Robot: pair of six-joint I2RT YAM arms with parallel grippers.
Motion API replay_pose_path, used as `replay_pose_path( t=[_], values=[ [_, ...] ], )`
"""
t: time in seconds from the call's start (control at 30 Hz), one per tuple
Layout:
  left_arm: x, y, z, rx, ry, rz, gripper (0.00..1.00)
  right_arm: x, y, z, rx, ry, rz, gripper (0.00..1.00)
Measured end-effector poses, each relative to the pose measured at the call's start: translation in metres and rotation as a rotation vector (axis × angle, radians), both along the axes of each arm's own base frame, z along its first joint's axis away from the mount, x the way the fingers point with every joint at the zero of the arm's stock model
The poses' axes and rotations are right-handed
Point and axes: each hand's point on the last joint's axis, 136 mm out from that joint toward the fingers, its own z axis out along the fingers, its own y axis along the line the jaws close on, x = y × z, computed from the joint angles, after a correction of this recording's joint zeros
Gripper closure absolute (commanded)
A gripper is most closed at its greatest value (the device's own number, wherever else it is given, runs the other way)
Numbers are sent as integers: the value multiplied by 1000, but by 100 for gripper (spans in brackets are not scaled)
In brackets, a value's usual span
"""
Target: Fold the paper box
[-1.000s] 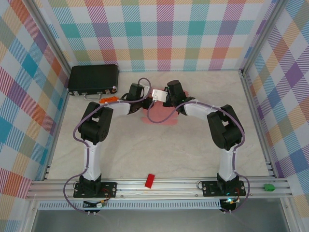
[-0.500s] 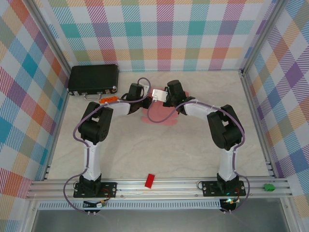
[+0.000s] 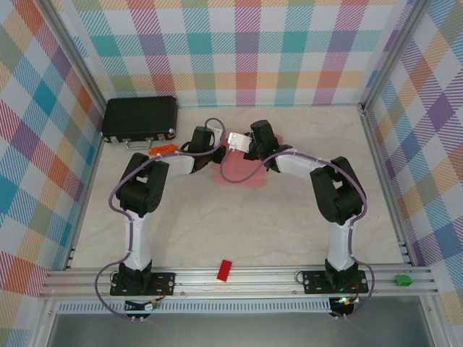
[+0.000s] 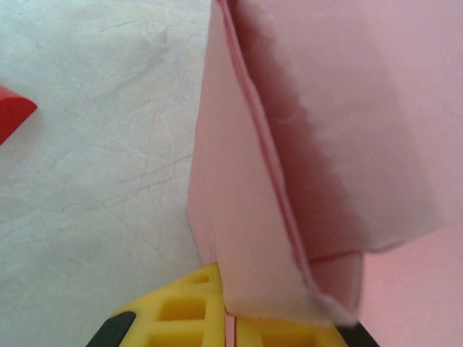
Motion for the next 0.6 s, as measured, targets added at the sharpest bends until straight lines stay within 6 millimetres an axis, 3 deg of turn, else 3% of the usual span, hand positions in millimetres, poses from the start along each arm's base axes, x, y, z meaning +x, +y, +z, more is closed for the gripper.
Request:
replay_pose_path(
  t=[0.1,0.2,0.47,0.6],
  values=[
    [-9,3,1,5,11,-1,90,-8,-4,-2,15,20,-13,48],
    [-16,6,2,12,27,0,90,-19,-10,5,44,36,-34,43],
    [-26,14,15,24,24,13,89,-45,-21,79,220,3,-75,37],
    [-32,17,14,33,33,9,88,-58,-30,99,303,28,-113,36]
  ],
)
